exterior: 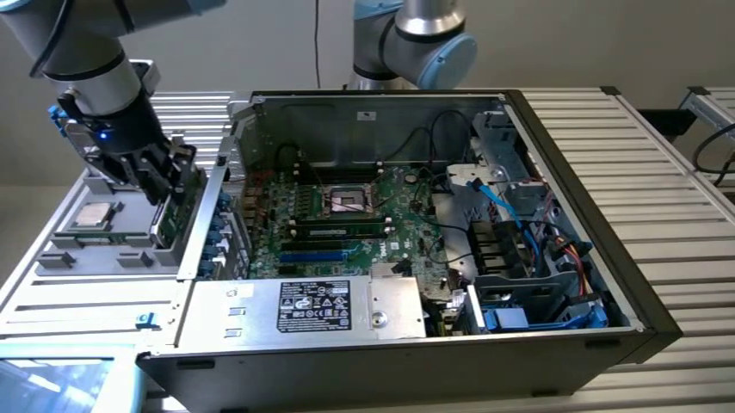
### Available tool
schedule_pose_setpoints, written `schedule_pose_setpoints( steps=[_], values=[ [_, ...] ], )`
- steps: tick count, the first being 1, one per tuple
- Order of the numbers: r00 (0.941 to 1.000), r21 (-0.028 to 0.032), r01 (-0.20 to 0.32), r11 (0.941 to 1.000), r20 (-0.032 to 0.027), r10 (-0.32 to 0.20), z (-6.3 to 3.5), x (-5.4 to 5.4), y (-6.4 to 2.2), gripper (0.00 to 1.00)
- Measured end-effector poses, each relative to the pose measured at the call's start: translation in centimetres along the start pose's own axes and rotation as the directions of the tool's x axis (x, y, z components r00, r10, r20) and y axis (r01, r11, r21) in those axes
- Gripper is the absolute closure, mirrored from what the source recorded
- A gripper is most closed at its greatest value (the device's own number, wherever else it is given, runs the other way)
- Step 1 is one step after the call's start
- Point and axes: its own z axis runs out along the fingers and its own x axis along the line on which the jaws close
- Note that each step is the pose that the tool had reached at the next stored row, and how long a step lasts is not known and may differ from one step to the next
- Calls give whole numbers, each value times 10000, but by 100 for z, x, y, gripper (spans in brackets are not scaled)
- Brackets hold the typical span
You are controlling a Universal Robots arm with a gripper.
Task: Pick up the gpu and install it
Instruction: 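Pick up the gpu and move the gpu toward the slot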
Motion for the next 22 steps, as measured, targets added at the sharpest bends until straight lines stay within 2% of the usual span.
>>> schedule_pose_setpoints(
  steps=[3,11,15,20,21,22],
  values=[
    [10000,2,-1,10000,0,1,57,3,36,56],
    [10000,40,0,10000,-5,0,166,3,26,56],
    [10000,97,-1,10000,1,1,219,3,30,56],
    [10000,173,1,9999,7,-1,235,-2,38,56],
    [10000,183,2,9998,7,-2,234,-3,37,58],
    [10000,189,3,9998,8,-3,234,-4,37,65]
  ],
)
